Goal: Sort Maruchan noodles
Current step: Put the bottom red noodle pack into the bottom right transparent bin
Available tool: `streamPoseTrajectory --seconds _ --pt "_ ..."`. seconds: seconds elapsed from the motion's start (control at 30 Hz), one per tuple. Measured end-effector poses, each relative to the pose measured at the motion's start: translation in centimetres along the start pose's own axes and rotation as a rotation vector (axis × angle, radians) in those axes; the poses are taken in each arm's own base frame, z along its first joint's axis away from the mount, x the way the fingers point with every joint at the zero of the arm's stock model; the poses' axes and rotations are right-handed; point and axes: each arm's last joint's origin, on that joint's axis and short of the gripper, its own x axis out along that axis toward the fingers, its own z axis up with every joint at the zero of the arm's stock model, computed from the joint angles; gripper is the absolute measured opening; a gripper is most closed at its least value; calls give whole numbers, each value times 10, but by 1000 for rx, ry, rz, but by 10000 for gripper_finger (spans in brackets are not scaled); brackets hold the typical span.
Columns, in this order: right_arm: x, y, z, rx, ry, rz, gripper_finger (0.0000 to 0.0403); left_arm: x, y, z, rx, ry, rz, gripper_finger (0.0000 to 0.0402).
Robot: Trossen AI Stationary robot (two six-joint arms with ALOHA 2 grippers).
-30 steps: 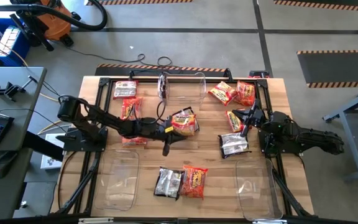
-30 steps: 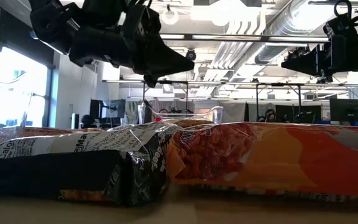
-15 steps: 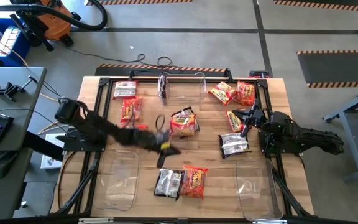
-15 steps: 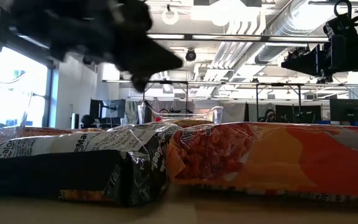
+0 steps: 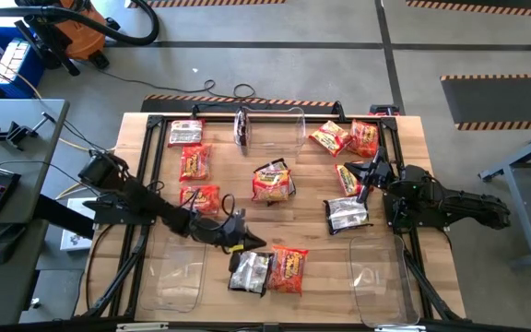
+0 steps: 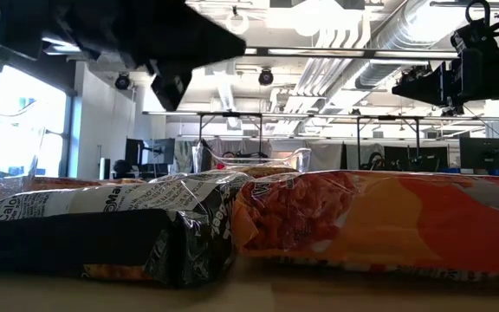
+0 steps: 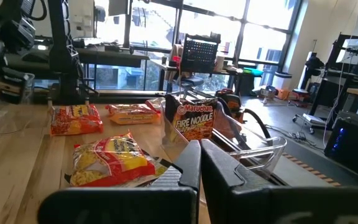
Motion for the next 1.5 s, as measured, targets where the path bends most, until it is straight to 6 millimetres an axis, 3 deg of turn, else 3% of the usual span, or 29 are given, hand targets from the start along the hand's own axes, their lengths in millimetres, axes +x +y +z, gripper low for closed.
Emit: streamPoseTrajectory --seconds 0.2,0.37,0.73,0.9,1.2,1.37,1.5 --pt "0 0 0 0 0 0 0 4 1 6 64 3 -57 3" --pt "0 0 0 0 0 0 0 8 21 12 77 -5 -25 3" --pt "0 0 0 0 0 0 0 2 126 32 6 15 -44 3" --pt "0 0 0 0 0 0 0 -4 155 41 -77 -5 -24 3" --pt "0 0 0 27 -3 -1 0 -9 168 47 -205 -14 -18 13" --pt "0 0 2 58 -24 -6 0 -9 170 43 -221 15 19 41" --pt "0 -1 9 68 -88 -14 0 -11 179 38 -245 52 146 69"
